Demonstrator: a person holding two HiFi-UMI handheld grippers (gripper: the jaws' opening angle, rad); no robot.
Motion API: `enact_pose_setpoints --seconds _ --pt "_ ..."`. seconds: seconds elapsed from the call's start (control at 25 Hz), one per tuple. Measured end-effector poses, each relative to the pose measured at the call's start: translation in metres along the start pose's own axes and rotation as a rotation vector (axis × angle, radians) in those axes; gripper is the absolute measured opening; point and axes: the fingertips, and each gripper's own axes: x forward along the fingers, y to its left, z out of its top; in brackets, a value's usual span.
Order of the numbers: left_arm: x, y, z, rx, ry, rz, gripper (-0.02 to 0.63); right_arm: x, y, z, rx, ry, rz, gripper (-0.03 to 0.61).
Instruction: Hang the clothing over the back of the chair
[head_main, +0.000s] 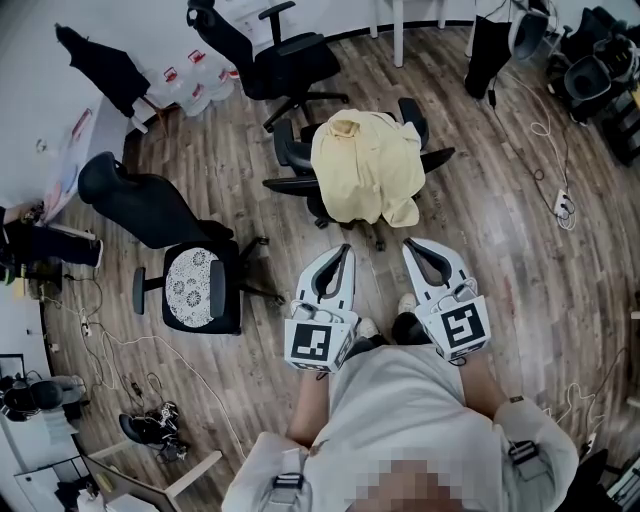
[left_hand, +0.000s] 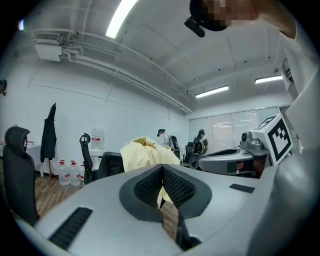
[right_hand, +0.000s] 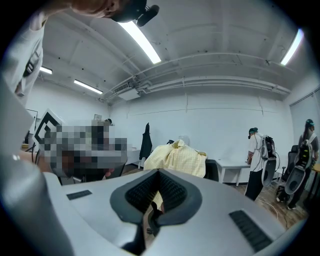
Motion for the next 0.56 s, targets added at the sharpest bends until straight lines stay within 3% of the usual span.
enact_pose_setpoints --seconds 0.56 --pt "0.0092 -0.0012 -0.0029 -0.006 0.01 0.002 0.018 0.0042 -0.0065 -0.0023 0.006 0.0 0.011 0.02"
